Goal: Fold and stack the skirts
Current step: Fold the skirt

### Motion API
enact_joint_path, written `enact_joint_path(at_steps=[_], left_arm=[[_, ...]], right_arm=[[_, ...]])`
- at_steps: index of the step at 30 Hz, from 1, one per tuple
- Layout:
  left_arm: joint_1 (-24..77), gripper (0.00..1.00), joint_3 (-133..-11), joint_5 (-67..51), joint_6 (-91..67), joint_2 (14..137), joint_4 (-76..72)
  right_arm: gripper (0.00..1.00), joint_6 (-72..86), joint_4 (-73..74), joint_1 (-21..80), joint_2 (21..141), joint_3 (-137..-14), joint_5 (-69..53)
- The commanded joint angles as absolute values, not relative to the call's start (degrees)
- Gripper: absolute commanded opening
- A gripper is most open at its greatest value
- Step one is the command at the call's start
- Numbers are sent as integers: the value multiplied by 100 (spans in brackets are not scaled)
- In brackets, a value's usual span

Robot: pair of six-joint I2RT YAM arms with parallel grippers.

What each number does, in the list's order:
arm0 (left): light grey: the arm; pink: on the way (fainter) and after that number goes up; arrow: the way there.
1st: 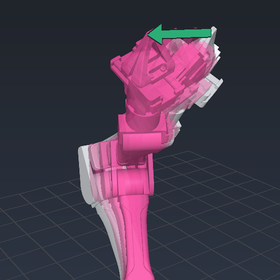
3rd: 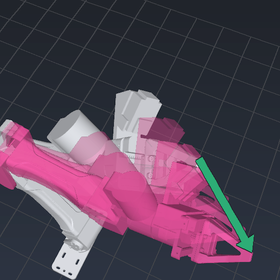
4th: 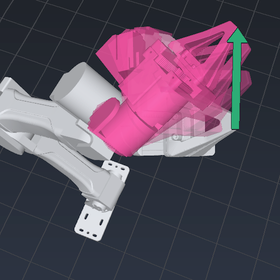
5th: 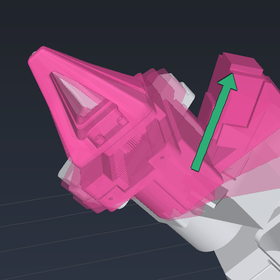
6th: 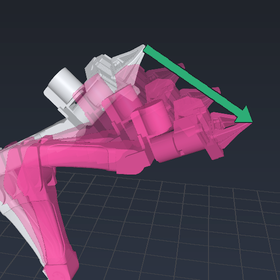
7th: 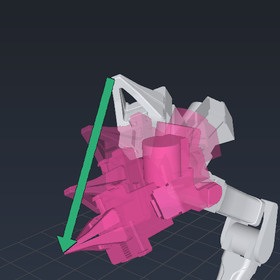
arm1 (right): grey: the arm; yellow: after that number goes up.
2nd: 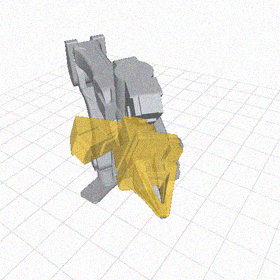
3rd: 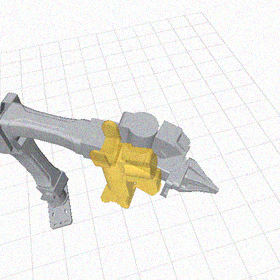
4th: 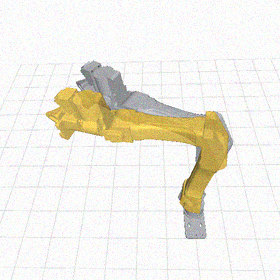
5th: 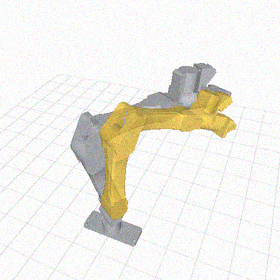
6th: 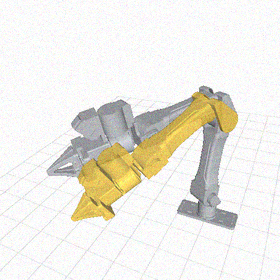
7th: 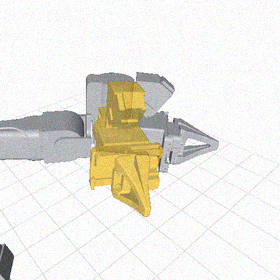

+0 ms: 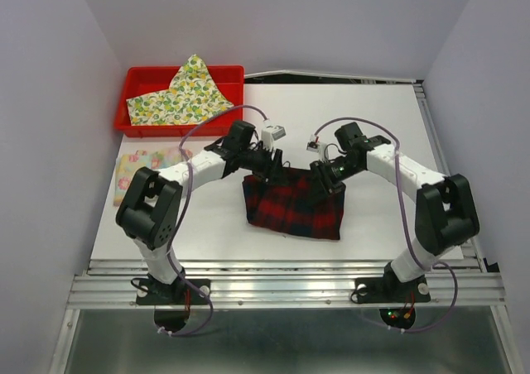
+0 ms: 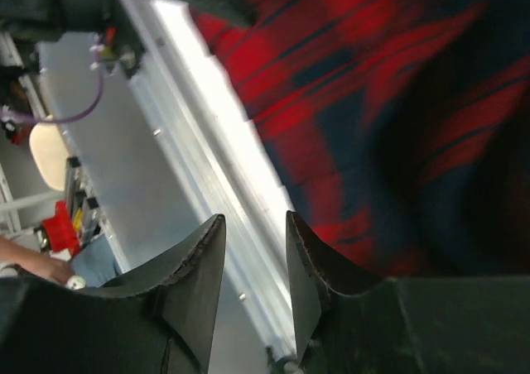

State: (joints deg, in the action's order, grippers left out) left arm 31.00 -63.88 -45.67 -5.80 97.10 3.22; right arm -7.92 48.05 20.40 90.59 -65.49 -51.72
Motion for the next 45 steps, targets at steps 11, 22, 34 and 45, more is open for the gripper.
enact_joint_path(at_steps=[11, 22, 34, 45], left_arm=[[2400, 50, -7284, -4500, -1582, 12268, -1441], [2320, 72, -7920, -4150, -55, 10658, -133], [2066, 98, -5759, -1944, -1238, 7280, 44], [1934, 98, -4298, -1178, -2249, 6513, -624]], right_arm=[[41, -808, 2769, 1011, 11205, -6794, -3894], [53, -896, 2908, 738, 10742, -7354, -2901], [80, -405, 4043, 2046, 9685, -9086, -977], [83, 298, 4332, 3656, 11424, -10291, 272]])
